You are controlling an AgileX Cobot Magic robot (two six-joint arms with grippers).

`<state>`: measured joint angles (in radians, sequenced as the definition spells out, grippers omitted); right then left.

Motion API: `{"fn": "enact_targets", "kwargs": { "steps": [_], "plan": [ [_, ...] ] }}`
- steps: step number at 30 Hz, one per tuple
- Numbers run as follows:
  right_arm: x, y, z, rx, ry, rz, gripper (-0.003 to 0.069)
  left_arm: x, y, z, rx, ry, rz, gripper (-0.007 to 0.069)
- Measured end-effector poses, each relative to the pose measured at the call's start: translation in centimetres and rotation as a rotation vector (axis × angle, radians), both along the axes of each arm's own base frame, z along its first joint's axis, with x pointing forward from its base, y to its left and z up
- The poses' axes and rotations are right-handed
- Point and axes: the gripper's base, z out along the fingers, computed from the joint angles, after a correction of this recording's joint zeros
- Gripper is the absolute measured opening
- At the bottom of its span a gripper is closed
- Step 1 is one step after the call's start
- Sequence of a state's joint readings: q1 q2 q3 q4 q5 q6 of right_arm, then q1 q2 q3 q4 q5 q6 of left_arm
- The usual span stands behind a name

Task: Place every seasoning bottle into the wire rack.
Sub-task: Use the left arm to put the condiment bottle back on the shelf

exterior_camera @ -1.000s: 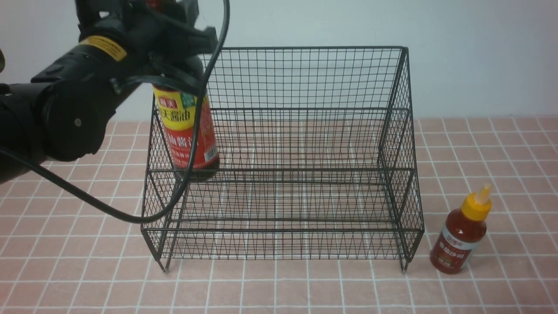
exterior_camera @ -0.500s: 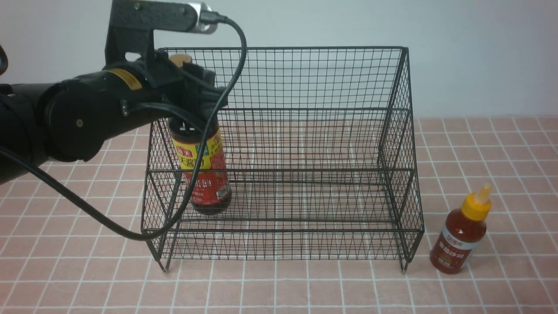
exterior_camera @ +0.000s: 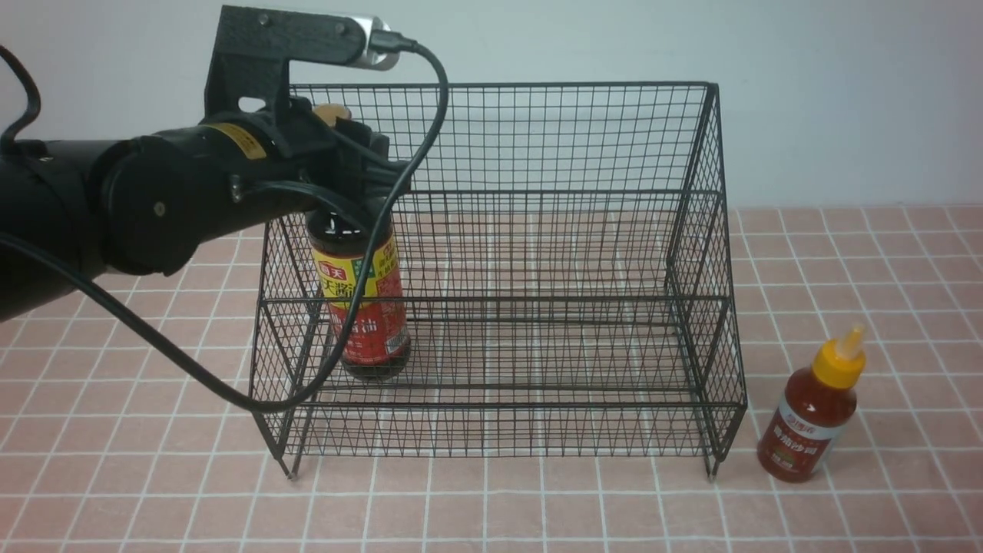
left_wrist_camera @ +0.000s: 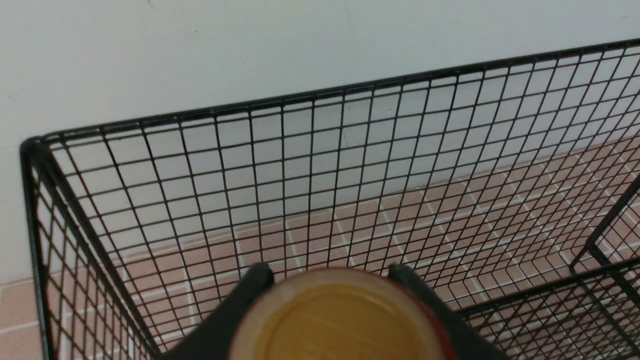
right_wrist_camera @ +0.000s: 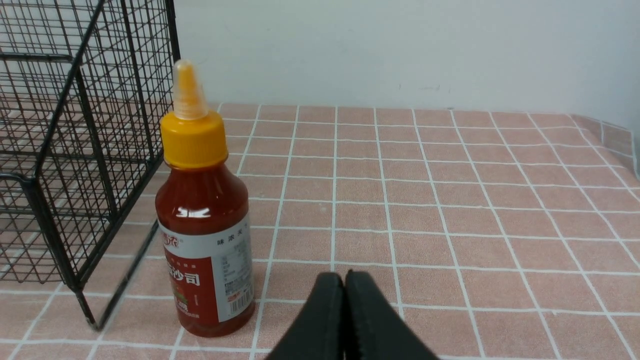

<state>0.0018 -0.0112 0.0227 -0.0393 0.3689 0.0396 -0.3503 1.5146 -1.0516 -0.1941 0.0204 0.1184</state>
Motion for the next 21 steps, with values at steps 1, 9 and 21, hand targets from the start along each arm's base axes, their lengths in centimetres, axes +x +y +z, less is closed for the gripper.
{"fn": "enact_targets", "kwargs": {
  "steps": [1, 9, 21],
  "plan": [
    [0.0, 0.0, 0.0, 0.000, 0.000, 0.000, -0.0015, 0.0, 0.0, 0.0, 0.000, -0.001, 0.000, 0.0256],
    [0.0, 0.0, 0.0, 0.000, 0.000, 0.000, -0.0015, -0.3, 0.0, -0.6, 0.013, 0.054, -0.008, 0.0345],
    [0.0, 0.0, 0.0, 0.000, 0.000, 0.000, -0.0015, -4.1, 1.3, 5.4, -0.045, -0.094, -0.016, 0.0484]
  ]
}}
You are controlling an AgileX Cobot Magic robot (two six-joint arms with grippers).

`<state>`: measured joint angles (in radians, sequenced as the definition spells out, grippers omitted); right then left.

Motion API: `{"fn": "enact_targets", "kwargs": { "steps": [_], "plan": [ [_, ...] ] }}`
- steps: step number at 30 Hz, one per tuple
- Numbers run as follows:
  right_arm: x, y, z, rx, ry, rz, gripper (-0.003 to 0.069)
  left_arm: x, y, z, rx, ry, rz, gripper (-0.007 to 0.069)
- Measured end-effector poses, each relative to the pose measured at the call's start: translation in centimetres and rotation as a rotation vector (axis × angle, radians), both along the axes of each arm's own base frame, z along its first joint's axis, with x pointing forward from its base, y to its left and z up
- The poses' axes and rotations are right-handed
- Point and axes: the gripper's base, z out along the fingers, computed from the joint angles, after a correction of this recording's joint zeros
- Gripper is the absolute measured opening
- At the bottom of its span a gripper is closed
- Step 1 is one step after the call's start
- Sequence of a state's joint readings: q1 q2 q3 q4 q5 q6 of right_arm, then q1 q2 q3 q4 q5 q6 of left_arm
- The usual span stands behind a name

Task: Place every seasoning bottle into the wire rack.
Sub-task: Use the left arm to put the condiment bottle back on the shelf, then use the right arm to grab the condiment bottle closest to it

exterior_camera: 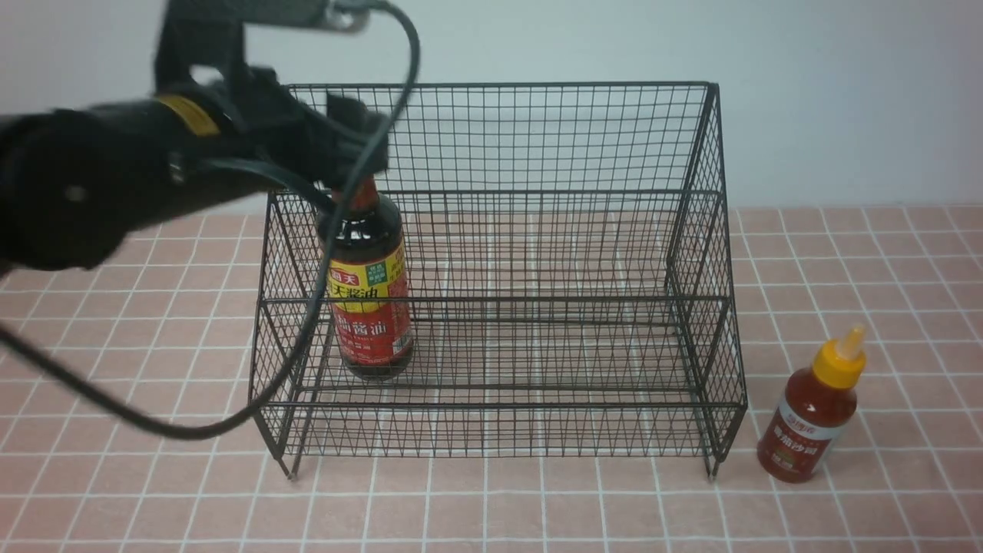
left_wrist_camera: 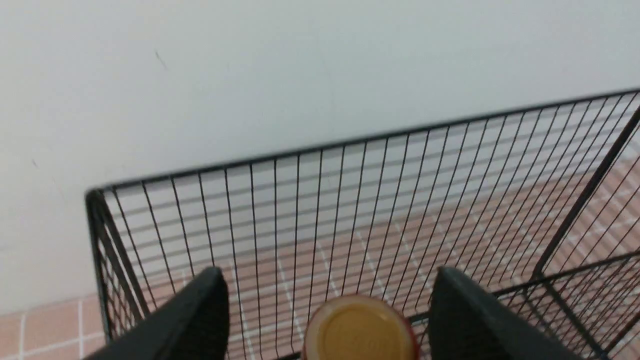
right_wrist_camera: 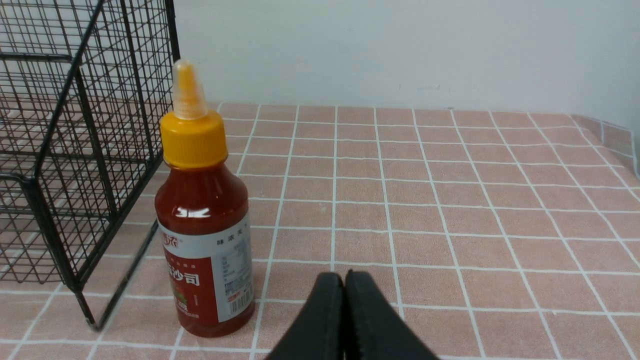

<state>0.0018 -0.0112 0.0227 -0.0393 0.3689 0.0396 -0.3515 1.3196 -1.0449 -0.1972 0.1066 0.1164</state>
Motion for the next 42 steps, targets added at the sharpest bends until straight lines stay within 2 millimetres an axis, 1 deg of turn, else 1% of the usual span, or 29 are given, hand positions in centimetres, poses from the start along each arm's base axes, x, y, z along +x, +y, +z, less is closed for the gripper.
{"fn": "enact_targets", "kwargs": {
  "steps": [1, 2, 3, 4, 6, 7, 8, 9, 11, 12, 13, 14, 15, 16, 17, 18, 20, 25, 27, 32, 35, 36, 38, 40, 42],
  "plan": [
    [0.0, 0.0, 0.0, 0.000, 0.000, 0.000, -0.0015, -0.3, 0.1, 0.4, -0.004, -0.011, 0.000, 0.0482],
    [0.0, 0.0, 0.0, 0.000, 0.000, 0.000, -0.0015, -1.2, 0.4, 1.6, -0.017, -0.046, -0.001, 0.0469],
    [0.0, 0.0, 0.0, 0.000, 0.000, 0.000, -0.0015, -1.7, 0.6, 2.1, -0.022, -0.058, -0.002, 0.0456],
    [0.0, 0.0, 0.0, 0.000, 0.000, 0.000, -0.0015, -2.7, 0.9, 3.0, -0.030, -0.080, -0.005, 0.0435],
    [0.0, 0.0, 0.0, 0.000, 0.000, 0.000, -0.0015, -4.8, 1.6, 4.5, -0.034, -0.088, -0.019, 0.0358],
    [0.0, 0.0, 0.0, 0.000, 0.000, 0.000, -0.0015, -5.0, 1.6, 4.6, -0.034, -0.088, -0.021, 0.0339],
    [0.0, 0.0, 0.0, 0.000, 0.000, 0.000, -0.0015, -6.6, 2.1, 5.4, -0.032, -0.083, -0.032, 0.0273],
    [0.0, 0.0, 0.0, 0.000, 0.000, 0.000, -0.0015, -8.1, 2.6, 6.1, -0.031, -0.080, -0.043, 0.0183],
    [0.0, 0.0, 0.0, 0.000, 0.000, 0.000, -0.0015, -10.6, 3.4, 7.2, -0.035, -0.097, -0.056, 0.0059],
    [0.0, 0.0, 0.0, 0.000, 0.000, 0.000, -0.0015, -11.2, 3.6, 7.4, -0.038, -0.105, -0.058, 0.0041],
    [0.0, 0.0, 0.0, 0.000, 0.000, 0.000, -0.0015, -11.4, 3.6, 7.5, -0.037, -0.104, -0.060, 0.0031],
    [0.0, 0.0, 0.0, 0.000, 0.000, 0.000, -0.0015, -12.3, 3.9, 7.8, -0.041, -0.118, -0.062, 0.0016],
    [0.0, 0.0, 0.0, 0.000, 0.000, 0.000, -0.0015, -14.2, 4.6, 8.4, -0.050, -0.149, -0.066, 0.0001],
    [0.0, 0.0, 0.0, 0.000, 0.000, 0.000, -0.0015, -15.2, 4.9, 8.6, -0.054, -0.164, -0.070, -0.0004],
    [0.0, 0.0, 0.0, 0.000, 0.000, 0.000, -0.0015, -15.4, 5.0, 8.7, -0.055, -0.169, -0.070, -0.0005],
    [0.0, 0.0, 0.0, 0.000, 0.000, 0.000, -0.0015, -16.8, 5.5, 9.0, -0.059, -0.186, -0.074, -0.0007],
    [0.0, 0.0, 0.0, 0.000, 0.000, 0.000, -0.0015, -18.8, 6.1, 9.4, -0.068, -0.216, -0.081, -0.0007],
    [0.0, 0.0, 0.0, 0.000, 0.000, 0.000, -0.0015, -22.6, 7.5, 10.2, -0.095, -0.305, -0.086, -0.0007],
    [0.0, 0.0, 0.0, 0.000, 0.000, 0.000, -0.0015, -23.8, 7.9, 10.4, -0.105, -0.342, -0.085, -0.0007],
    [0.0, 0.0, 0.0, 0.000, 0.000, 0.000, -0.0015, -25.6, 8.7, 10.4, -0.061, -0.394, -0.079, -0.0007],
    [0.0, 0.0, 0.0, 0.000, 0.000, 0.000, -0.0015, -25.9, 8.8, 10.2, -0.033, -0.385, -0.083, -0.0007],
    [0.0, 0.0, 0.0, 0.000, 0.000, 0.000, -0.0015, -26.0, 8.9, 9.8, 0.008, -0.364, -0.083, -0.0007],
    [0.0, 0.0, 0.0, 0.000, 0.000, 0.000, -0.0015, -26.0, 9.0, 9.5, 0.035, -0.339, -0.083, -0.0007],
    [0.0, 0.0, 0.0, 0.000, 0.000, 0.000, -0.0015, -26.0, 9.0, 8.8, 0.072, -0.307, -0.081, -0.0007],
    [0.0, 0.0, 0.0, 0.000, 0.000, 0.000, -0.0015, -25.9, 9.2, 7.1, 0.116, -0.277, -0.060, -0.0007]
  ]
}}
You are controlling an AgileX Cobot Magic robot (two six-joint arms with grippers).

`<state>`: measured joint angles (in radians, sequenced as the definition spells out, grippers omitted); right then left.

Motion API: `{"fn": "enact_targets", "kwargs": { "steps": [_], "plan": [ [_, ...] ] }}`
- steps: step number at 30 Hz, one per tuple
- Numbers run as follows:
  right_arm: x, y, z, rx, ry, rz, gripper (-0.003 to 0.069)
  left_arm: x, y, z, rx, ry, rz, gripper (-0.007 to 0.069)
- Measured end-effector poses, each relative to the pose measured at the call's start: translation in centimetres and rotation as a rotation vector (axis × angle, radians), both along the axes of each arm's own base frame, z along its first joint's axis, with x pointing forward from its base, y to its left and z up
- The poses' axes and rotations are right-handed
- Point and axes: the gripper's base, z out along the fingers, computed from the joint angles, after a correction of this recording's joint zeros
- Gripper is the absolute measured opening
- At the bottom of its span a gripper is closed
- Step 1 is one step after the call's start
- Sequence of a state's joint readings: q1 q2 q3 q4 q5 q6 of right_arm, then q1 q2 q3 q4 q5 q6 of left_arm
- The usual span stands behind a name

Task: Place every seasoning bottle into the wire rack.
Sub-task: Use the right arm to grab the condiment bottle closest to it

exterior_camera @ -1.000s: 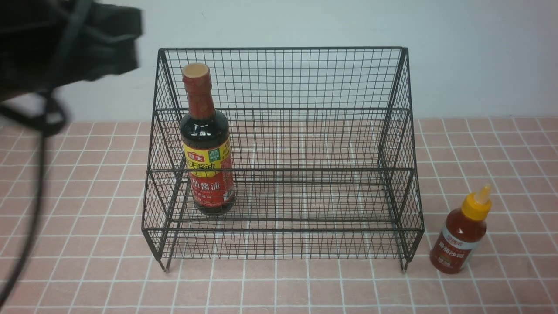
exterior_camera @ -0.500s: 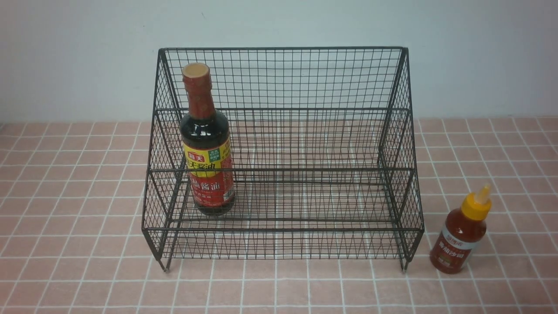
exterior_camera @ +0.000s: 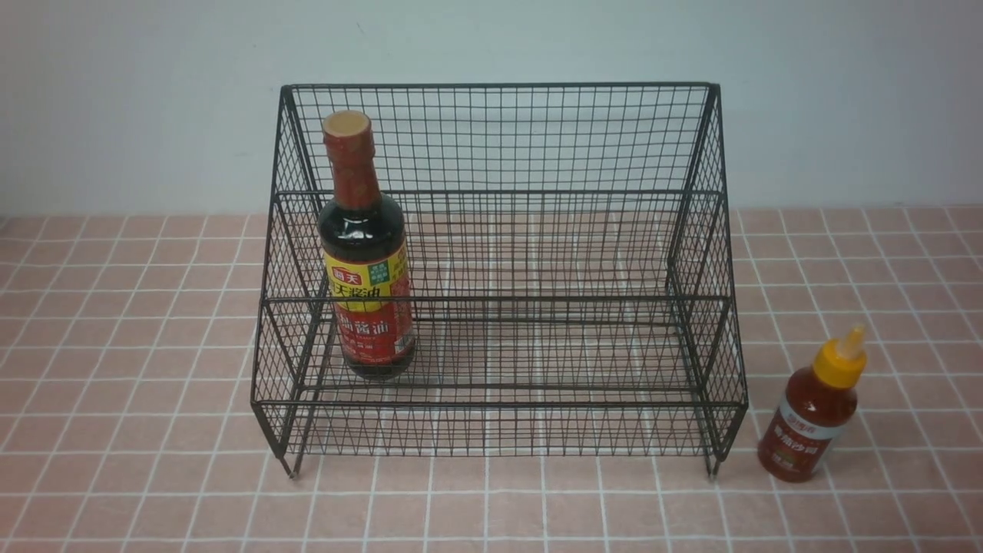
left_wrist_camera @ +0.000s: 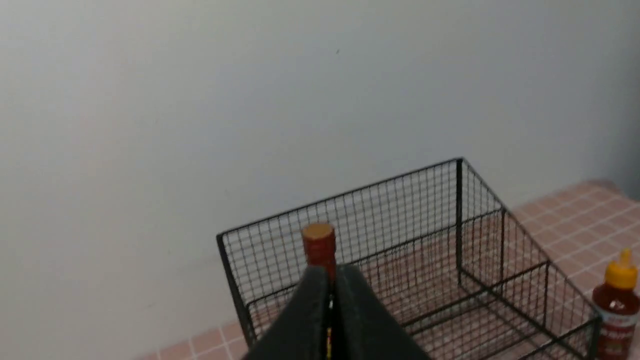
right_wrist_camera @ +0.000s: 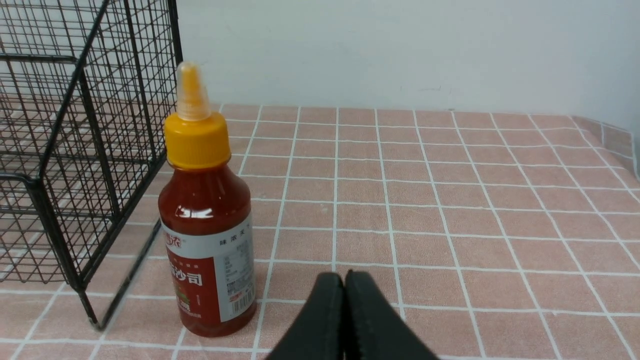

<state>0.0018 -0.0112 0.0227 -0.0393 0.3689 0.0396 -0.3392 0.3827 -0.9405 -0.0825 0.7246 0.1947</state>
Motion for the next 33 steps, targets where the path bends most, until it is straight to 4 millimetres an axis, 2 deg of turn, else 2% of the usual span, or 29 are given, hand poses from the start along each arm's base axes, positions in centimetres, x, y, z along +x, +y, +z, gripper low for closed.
{"fn": "enact_targets", "kwargs": {
  "steps": [3, 4, 6, 7, 9, 12, 13, 14, 15, 16, 19, 33],
  "plan": [
    [0.0, 0.0, 0.0, 0.000, 0.000, 0.000, -0.0015, 0.4, 0.1, -3.5, 0.031, 0.031, 0.050, -0.0007],
    [0.0, 0.0, 0.0, 0.000, 0.000, 0.000, -0.0015, 0.6, 0.1, -4.2, 0.036, 0.044, 0.057, -0.0007],
    [0.0, 0.0, 0.0, 0.000, 0.000, 0.000, -0.0015, 1.2, 0.2, -8.1, 0.060, 0.049, 0.109, -0.0007],
    [0.0, 0.0, 0.0, 0.000, 0.000, 0.000, -0.0015, 1.1, 0.2, -8.7, 0.063, 0.043, 0.118, -0.0007],
    [0.0, 0.0, 0.0, 0.000, 0.000, 0.000, -0.0015, 1.8, 0.3, -13.1, 0.070, 0.051, 0.169, -0.0007],
    [0.0, 0.0, 0.0, 0.000, 0.000, 0.000, -0.0015, 2.2, 0.5, -17.8, 0.074, 0.076, 0.210, -0.0007],
    [0.0, 0.0, 0.0, 0.000, 0.000, 0.000, -0.0015, 2.4, 0.6, -20.4, 0.077, 0.094, 0.229, -0.0007],
    [0.0, 0.0, 0.0, 0.000, 0.000, 0.000, -0.0015, 2.4, 0.6, -20.7, 0.074, 0.088, 0.231, -0.0007],
    [0.0, 0.0, 0.0, 0.000, 0.000, 0.000, -0.0015, 2.6, 0.6, -22.7, 0.080, 0.114, 0.241, -0.0007],
    [0.0, 0.0, 0.0, 0.000, 0.000, 0.000, -0.0015, 2.6, 0.6, -23.9, 0.085, 0.134, 0.244, -0.0007],
    [0.0, 0.0, 0.0, 0.000, 0.000, 0.000, -0.0015, 2.5, 0.6, -25.3, 0.098, 0.196, 0.245, -0.0007],
    [0.0, 0.0, 0.0, 0.000, 0.000, 0.000, -0.0015, 2.5, 0.9, -25.4, 0.093, 0.210, 0.292, -0.0007]
  ]
}}
